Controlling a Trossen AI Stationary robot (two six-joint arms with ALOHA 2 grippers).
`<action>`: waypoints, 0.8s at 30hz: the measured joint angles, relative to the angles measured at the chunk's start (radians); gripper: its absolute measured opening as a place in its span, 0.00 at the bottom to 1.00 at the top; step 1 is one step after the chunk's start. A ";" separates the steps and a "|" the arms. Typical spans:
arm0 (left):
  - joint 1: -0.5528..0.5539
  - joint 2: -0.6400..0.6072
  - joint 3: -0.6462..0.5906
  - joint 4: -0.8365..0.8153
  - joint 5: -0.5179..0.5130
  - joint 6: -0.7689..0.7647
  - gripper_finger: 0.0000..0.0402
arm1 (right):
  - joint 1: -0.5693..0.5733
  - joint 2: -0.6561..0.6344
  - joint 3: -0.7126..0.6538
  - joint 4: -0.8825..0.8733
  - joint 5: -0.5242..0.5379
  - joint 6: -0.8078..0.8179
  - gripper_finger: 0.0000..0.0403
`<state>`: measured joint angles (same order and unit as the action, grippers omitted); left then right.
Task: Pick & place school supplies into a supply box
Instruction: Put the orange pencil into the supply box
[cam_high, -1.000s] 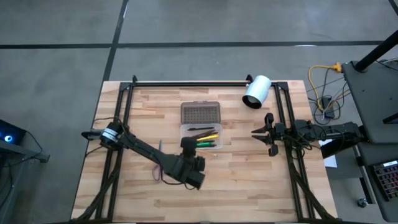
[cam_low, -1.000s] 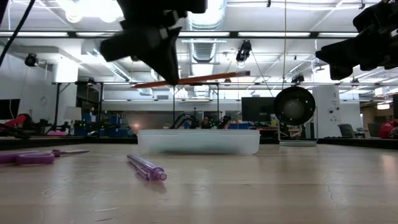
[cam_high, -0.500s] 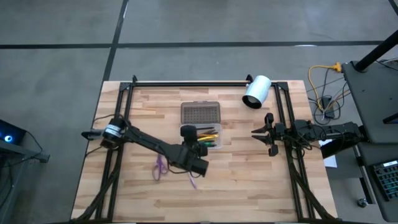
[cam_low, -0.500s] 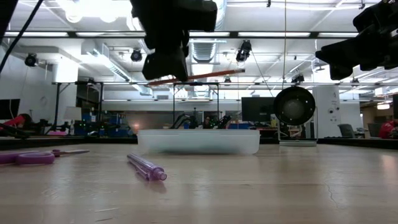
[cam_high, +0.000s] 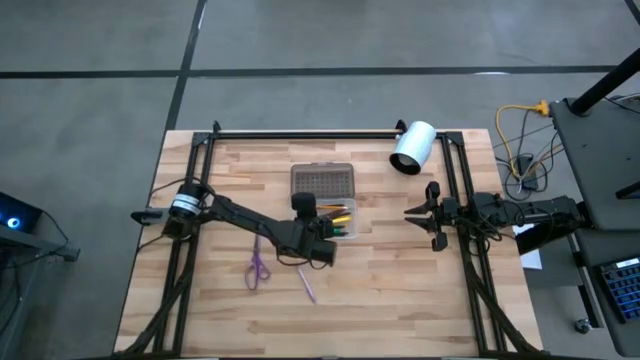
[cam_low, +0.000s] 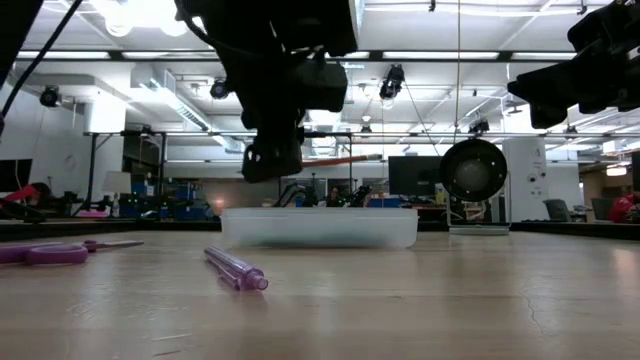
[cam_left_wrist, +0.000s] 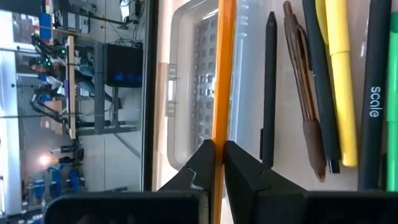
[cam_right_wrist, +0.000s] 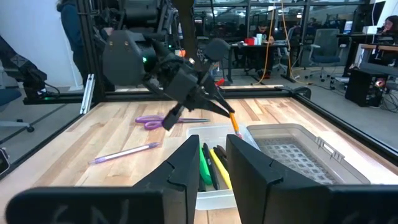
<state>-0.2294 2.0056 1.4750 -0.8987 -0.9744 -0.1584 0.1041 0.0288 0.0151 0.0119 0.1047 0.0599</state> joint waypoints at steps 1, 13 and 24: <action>0.003 0.000 -0.010 0.022 0.001 0.013 0.01 | 0.000 0.000 0.000 0.000 0.000 0.000 0.17; 0.008 0.001 -0.033 0.114 0.003 0.026 0.01 | 0.000 0.000 0.000 0.000 0.000 0.000 0.20; 0.008 0.008 -0.043 0.119 0.006 0.026 0.02 | 0.000 0.000 0.000 0.000 0.000 0.000 0.18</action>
<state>-0.2218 2.0136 1.4317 -0.7799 -0.9688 -0.1321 0.1040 0.0288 0.0151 0.0118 0.1047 0.0601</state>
